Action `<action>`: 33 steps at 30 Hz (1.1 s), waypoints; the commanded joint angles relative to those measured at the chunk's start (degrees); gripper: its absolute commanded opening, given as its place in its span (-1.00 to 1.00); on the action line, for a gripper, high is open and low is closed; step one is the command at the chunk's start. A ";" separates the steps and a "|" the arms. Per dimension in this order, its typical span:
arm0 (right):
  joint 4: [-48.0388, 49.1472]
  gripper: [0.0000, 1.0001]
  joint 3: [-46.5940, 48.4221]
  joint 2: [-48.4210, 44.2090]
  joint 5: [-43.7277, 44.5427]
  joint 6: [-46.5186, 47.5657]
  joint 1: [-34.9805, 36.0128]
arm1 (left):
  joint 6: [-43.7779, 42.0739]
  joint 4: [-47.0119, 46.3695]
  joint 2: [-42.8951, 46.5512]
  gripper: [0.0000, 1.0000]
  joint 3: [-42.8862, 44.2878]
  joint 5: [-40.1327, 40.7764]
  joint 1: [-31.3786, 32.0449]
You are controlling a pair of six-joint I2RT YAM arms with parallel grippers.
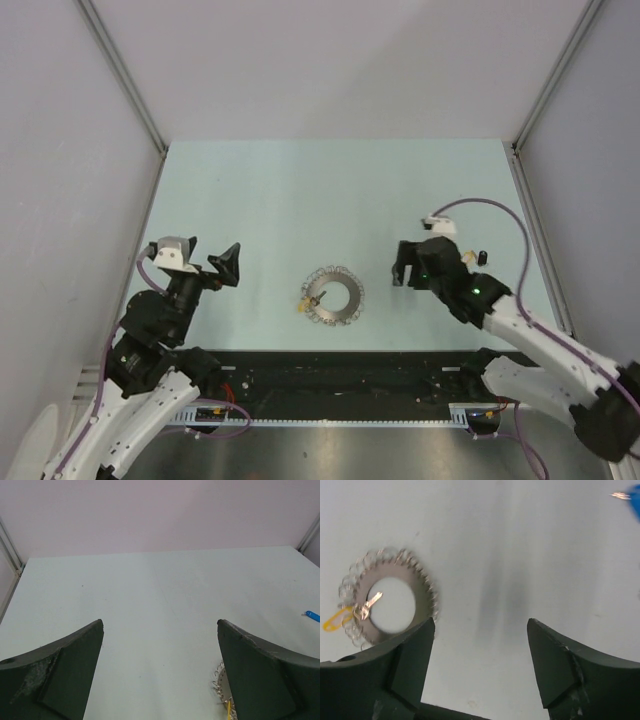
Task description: Put the keys on the keyring
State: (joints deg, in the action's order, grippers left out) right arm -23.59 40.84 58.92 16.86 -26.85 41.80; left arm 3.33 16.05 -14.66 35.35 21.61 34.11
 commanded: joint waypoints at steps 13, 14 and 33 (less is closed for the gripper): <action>-24.21 0.99 0.72 -54.72 32.60 -17.53 -6.30 | 3.52 -4.27 9.90 1.00 -1.60 6.61 -0.53; -24.74 0.99 1.69 -54.09 32.88 -17.36 -6.29 | 3.52 -4.62 11.48 1.00 -2.04 6.87 -0.53; -36.25 0.99 12.59 -57.07 46.05 -23.49 -6.82 | 4.66 -8.49 20.89 1.00 -5.64 10.12 -0.97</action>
State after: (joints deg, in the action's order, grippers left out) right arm -50.19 51.83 2.22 54.78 -40.16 35.18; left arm 5.08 11.20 -0.25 30.94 28.99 33.93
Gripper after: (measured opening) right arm 0.994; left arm 0.996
